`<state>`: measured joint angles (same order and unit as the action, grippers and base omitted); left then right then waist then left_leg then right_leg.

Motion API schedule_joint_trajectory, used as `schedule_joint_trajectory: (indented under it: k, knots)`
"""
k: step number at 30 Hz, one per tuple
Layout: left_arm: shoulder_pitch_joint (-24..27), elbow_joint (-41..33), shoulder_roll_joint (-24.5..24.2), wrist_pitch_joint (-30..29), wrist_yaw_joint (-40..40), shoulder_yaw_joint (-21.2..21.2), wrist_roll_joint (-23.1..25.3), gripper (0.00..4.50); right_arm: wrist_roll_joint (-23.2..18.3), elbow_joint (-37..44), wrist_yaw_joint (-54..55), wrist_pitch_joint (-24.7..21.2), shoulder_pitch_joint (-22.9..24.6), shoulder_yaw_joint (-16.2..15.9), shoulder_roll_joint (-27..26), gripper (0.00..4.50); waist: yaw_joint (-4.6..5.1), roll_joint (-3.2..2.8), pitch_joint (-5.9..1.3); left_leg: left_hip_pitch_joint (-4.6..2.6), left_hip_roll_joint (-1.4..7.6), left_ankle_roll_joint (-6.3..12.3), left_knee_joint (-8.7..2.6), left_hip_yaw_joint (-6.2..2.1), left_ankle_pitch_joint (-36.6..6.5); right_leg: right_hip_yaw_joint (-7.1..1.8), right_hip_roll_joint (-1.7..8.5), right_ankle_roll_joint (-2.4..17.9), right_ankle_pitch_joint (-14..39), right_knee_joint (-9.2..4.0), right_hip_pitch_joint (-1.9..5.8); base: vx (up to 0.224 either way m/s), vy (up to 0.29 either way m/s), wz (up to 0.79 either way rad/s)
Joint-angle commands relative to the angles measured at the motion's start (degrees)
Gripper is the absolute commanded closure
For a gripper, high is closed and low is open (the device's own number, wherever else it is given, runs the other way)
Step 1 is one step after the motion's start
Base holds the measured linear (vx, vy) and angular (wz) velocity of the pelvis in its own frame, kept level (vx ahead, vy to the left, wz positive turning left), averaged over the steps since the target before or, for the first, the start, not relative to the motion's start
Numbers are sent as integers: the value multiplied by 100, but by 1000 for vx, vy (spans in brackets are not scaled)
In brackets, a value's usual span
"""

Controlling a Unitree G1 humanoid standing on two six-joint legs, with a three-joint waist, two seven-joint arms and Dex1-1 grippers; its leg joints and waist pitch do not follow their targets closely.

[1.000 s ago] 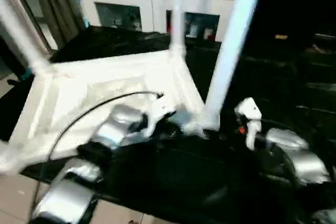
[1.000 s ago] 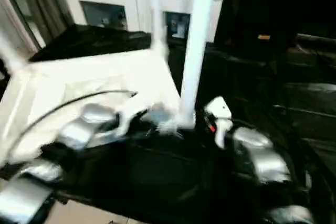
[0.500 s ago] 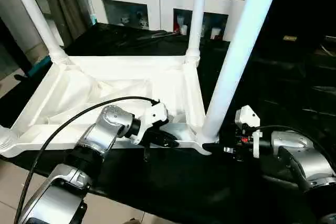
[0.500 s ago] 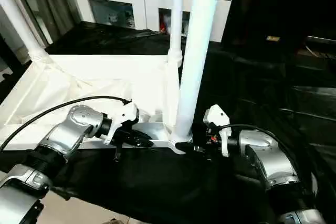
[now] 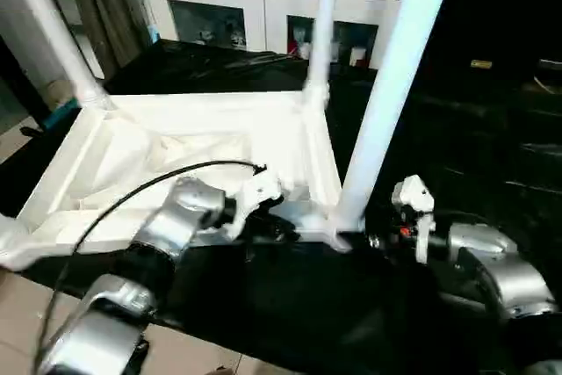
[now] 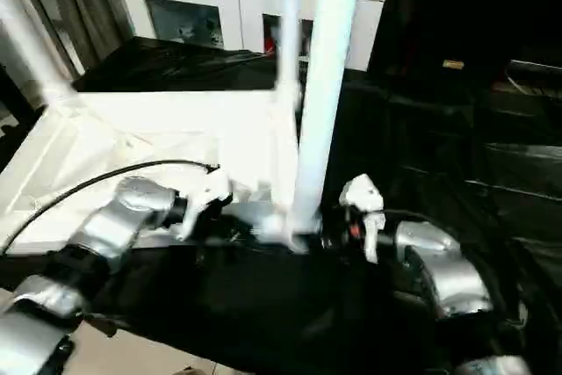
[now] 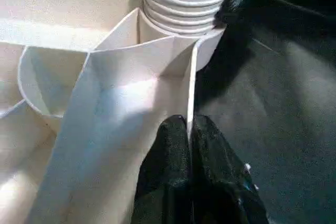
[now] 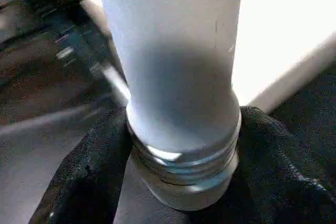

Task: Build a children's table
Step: Rotate leg to tighten

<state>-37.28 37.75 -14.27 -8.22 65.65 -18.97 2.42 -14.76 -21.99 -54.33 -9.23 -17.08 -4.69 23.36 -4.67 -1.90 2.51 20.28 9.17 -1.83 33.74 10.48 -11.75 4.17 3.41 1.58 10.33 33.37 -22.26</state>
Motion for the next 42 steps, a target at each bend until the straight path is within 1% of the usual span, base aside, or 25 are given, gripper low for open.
schedule_joint_trajectory:
  k: [1,3,5,6,9,11,13,15,16,17,18,21,22,28,29,30,31,33,35,36,38,39,40,41,42]
  knots:
    - [-55,156,187,-59,-304,16,-5,450,111,-218,392,-3,-70,19,-127,175,3,117,-289,-8,409,364,-394,-175,-958,-295,618,1088,1934,-463,283,0,0,0]
    - [-267,490,487,-151,-989,74,133,450,176,-559,1205,38,-173,234,-470,175,36,93,-261,-71,412,295,-404,-162,-1118,-304,588,1020,2179,-513,212,0,0,0]
    - [-423,732,723,-247,-1576,176,187,450,190,-703,1750,8,-230,406,-741,175,26,98,-293,-57,420,260,-413,-178,-1021,-313,600,1018,2019,-485,254,0,0,0]
    - [-571,950,972,-313,-2138,280,207,450,269,-872,2410,116,-326,550,-1022,176,46,70,-288,-63,423,250,-411,-173,-1043,-319,594,1096,1864,-475,223,0,0,0]
    - [-678,1098,1164,-394,-2465,315,255,450,299,-1018,2974,185,-434,686,-1313,176,47,85,-310,-49,417,263,-407,-179,-933,-320,610,1138,1597,-451,261,0,0,0]
    - [-713,1147,1261,-438,-2560,313,287,450,383,-1019,3177,262,-470,646,-1471,176,31,68,-325,-42,412,339,-393,-174,-799,-325,613,1190,1348,-427,271,0,0,0]
    - [-732,1210,1304,-416,-2590,284,313,450,478,-967,3154,419,-467,504,-1588,176,19,87,-329,-16,403,438,-385,-168,-678,-325,618,1218,1136,-407,295,0,0,0]
    - [-751,1272,1310,-376,-2568,276,336,450,513,-887,2996,491,-437,414,-1641,176,15,80,-322,-17,410,484,-390,-169,-687,-319,612,1217,1161,-411,292,0,0,0]
    - [-751,1272,1310,-376,-2568,276,336,450,513,-887,2996,491,-437,414,-1641,141,14,80,-321,-20,411,490,-390,-169,-711,-319,614,1215,1191,-415,291,0,0,0]
    - [-766,1338,1298,-321,-2550,266,346,450,479,-799,2841,525,-412,388,-1664,141,13,82,-312,-23,413,492,-397,-170,-771,-316,612,1203,1292,-427,287,0,0,0]
    - [-761,1345,1278,-293,-2505,255,346,450,459,-746,2744,534,-399,375,-1645,106,14,89,-310,-19,410,489,-399,-171,-799,-318,615,1188,1348,-436,292,0,0,0]
    - [-722,1309,1215,-224,-2360,237,329,450,425,-640,2480,538,-374,312,-1526,84,1,96,-303,-18,420,489,-410,-174,-882,-323,619,1125,1496,-447,294,0,0,0]
    - [-666,1236,1152,-163,-2140,215,291,450,480,-521,2189,520,-331,171,-1339,84,2,104,-295,-11,418,500,-415,-178,-881,-319,618,1114,1521,-451,298,0,0,0]
    - [-373,866,730,14,-1071,54,153,450,307,17,826,474,-120,-28,-531,84,14,115,-294,12,415,644,-396,-169,-850,-326,617,1034,1719,-465,300,0,0,0]
    - [-318,783,634,2,-872,23,124,450,299,75,636,491,-92,-37,-403,84,18,110,-295,18,427,658,-406,-179,-824,-318,615,1075,1644,-454,301,0,0,0]
    - [-123,449,376,148,-185,-85,-36,450,187,206,233,434,-51,-14,-164,84,12,116,-303,15,436,660,-405,-189,-830,-318,627,1098,1591,-443,307,0,0,0]
    - [-85,375,328,124,-70,-94,-76,450,163,239,147,413,-40,-18,-114,84,14,116,-307,32,446,663,-405,-194,-791,-325,639,1129,1490,-420,329,0,0,0]
    - [26,161,190,60,254,-113,-193,450,91,355,-140,344,4,-52,45,84,4,84,-312,-1,476,709,-393,-164,-736,-322,604,1262,1215,-387,278,0,0,0]
    - [159,-77,1,74,585,-159,-268,450,44,505,-521,263,76,-167,237,84,-37,108,-303,-9,487,719,-397,-153,-740,-319,601,1316,1172,-372,266,0,0,0]
    - [204,-158,-71,60,681,-182,-279,450,29,536,-610,229,89,-193,283,84,-86,88,-313,-21,513,689,-399,-161,-744,-326,620,1322,1155,-350,267,0,0,0]
    - [277,-296,-167,-18,824,-199,-300,450,23,557,-743,241,96,-247,342,84,-103,86,-296,-28,501,630,-406,-148,-828,-327,614,1309,1276,-371,246,0,0,0]
    - [311,-343,-198,-46,840,-186,-292,450,-7,563,-848,235,99,-278,362,84,-108,93,-287,-24,491,581,-414,-147,-892,-329,617,1274,1408,-386,251,0,0,0]
    - [339,-376,-219,-54,851,-187,-292,450,-12,582,-895,220,115,-309,375,84,-110,141,-285,-20,488,567,-419,-146,-910,-328,623,1241,1484,-397,258,0,0,0]
    - [368,-424,-245,-64,880,-188,-297,450,-9,598,-952,210,126,-333,390,84,-121,114,-289,-21,486,525,-422,-159,-907,-330,635,1205,1576,-393,260,0,0,0]
    - [408,-492,-282,-78,913,-183,-297,450,-8,613,-1044,172,137,-379,397,84,-116,125,-285,-22,485,506,-424,-161,-917,-332,631,1177,1615,-403,258,0,0,0]
